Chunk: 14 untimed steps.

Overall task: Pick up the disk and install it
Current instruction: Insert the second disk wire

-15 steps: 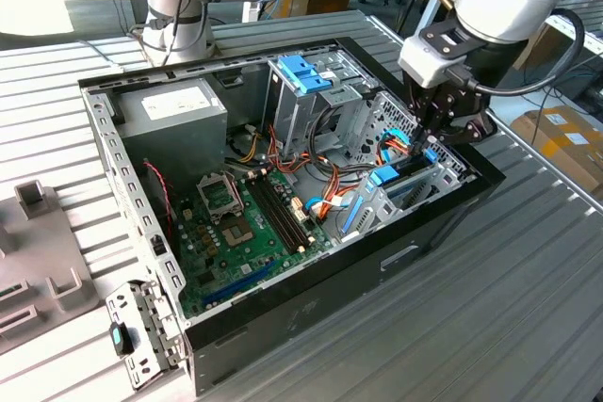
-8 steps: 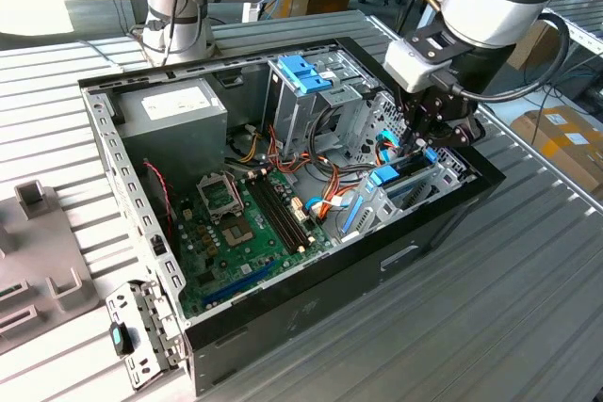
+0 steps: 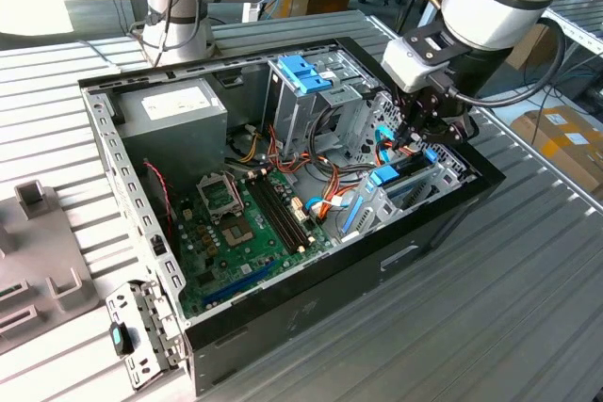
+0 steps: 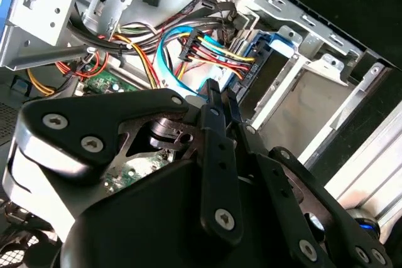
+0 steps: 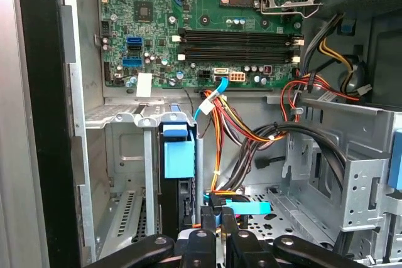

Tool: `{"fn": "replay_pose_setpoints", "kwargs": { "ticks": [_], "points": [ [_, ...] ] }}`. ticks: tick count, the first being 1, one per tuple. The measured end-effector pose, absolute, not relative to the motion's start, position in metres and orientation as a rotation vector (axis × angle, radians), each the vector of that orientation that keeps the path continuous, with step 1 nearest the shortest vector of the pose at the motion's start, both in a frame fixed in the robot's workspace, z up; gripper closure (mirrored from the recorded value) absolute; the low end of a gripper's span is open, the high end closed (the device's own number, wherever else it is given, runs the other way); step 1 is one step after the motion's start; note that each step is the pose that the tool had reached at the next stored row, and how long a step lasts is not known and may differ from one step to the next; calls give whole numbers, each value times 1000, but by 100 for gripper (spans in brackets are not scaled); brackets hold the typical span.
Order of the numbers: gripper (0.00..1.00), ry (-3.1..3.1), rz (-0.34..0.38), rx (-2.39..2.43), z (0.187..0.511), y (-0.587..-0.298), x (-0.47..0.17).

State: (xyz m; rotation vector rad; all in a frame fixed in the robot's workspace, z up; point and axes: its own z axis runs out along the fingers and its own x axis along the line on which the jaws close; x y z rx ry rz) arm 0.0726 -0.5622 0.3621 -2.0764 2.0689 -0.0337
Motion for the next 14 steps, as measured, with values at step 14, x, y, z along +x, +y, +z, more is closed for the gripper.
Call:
{"fn": "replay_pose_setpoints", "kwargs": {
  "ticks": [14],
  "points": [
    [84, 2000, -151, -2023, 361, -563, 71]
  ]
}}
